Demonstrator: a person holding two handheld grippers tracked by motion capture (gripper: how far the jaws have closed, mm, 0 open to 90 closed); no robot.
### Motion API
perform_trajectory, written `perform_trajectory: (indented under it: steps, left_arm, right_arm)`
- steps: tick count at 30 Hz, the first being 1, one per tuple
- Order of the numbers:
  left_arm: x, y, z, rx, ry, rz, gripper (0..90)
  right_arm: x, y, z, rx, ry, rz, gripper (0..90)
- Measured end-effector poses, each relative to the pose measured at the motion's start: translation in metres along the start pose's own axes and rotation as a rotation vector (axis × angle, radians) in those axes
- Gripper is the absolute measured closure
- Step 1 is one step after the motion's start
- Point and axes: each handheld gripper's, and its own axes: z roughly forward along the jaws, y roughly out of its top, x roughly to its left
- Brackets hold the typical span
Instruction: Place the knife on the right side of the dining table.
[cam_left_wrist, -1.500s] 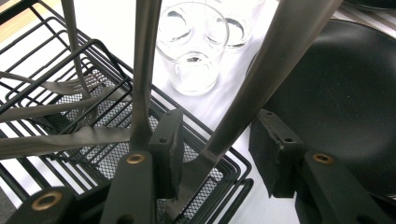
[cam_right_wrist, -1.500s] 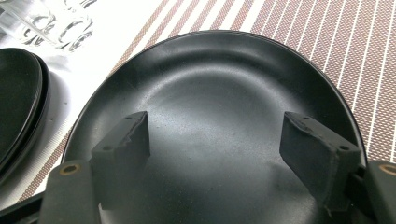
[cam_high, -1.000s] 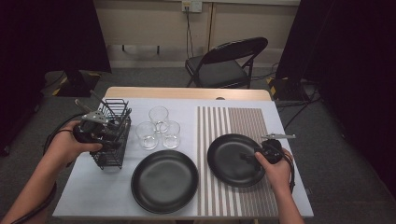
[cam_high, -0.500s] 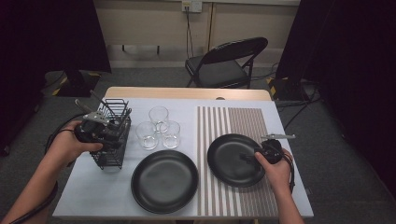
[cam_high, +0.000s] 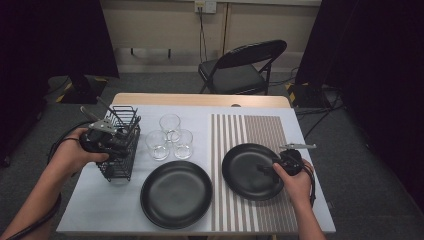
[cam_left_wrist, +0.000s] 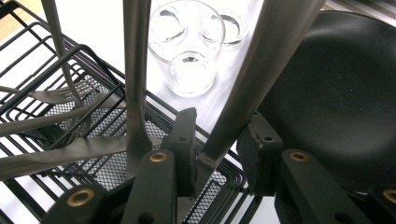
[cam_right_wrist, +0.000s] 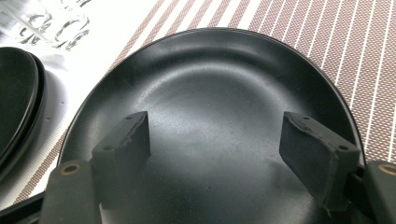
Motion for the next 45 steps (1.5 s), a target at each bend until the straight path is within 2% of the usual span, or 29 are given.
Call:
perform_trajectory:
  steps: [4,20,26,36,39,45]
  left_arm:
    - [0.0,0.001,0.0,-0.004,0.004,0.0,72.6]
    - [-0.001,0.005,0.001,-0.003,0.036,0.015,75.1]
    - [-0.001,0.007,-0.002,-0.006,0.042,0.017,79.5]
    - [-0.002,0.009,-0.003,0.008,0.077,0.026,81.9]
    - [-0.002,0.01,-0.005,0.0,0.089,0.012,82.3]
    - [-0.003,0.013,-0.009,-0.003,0.1,0.01,82.6]
  right_arm:
    - [0.0,0.0,0.0,0.004,-0.002,0.004,23.9]
    - [-0.001,0.0,-0.001,-0.003,-0.005,0.007,24.0]
    - [-0.001,0.0,-0.001,-0.002,-0.006,0.01,23.9]
    - [-0.001,0.0,-0.001,-0.003,-0.007,0.01,24.0]
    - [-0.001,0.0,-0.001,-0.004,-0.006,0.01,24.0]
    - [-0.002,0.0,-0.001,-0.006,-0.005,0.016,24.1]
